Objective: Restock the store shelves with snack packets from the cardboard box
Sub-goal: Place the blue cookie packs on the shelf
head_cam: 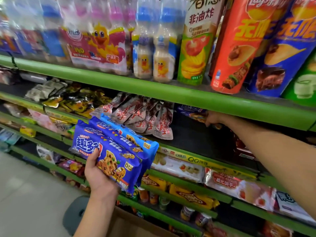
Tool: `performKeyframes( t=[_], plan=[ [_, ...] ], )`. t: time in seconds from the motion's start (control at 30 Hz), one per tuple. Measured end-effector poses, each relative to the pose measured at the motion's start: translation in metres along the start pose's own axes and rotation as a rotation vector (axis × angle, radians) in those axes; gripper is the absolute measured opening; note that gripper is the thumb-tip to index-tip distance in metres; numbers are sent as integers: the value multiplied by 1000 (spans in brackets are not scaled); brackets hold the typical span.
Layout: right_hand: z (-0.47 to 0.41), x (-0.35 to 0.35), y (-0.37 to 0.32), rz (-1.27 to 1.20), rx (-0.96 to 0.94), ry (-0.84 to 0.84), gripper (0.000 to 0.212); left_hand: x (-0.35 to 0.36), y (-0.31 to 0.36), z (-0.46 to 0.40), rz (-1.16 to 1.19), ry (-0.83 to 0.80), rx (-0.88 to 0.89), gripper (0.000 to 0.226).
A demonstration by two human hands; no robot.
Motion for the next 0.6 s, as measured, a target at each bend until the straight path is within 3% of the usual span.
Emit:
performKeyframes(
  t=[0.07, 0.2, 0.33, 0.6],
  plan=[
    [8, 2, -2, -48, -6, 31, 55, 3, -3, 0, -2, -10, -29, 38],
    [31, 7, -1, -55, -84, 190, 79, 8, -10, 3, -26, -13, -67, 38],
    [52, 10, 7, -57, -96, 186, 95, 11, -15, 8, -47, -28, -123, 34],
    [66, 9, 20, -40, -111, 144, 93, 10, -21, 16, -57, -47, -162, 32]
  ],
)
Point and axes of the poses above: each hand's wrist, its own z-axis away from the middle knuckle, its own x-axis out of the palm, y = z × x, the point moved 2 cm from there along -z, towards the middle knuckle, and after that the axes turned 15 degrees about z, right-handed, at the moved point
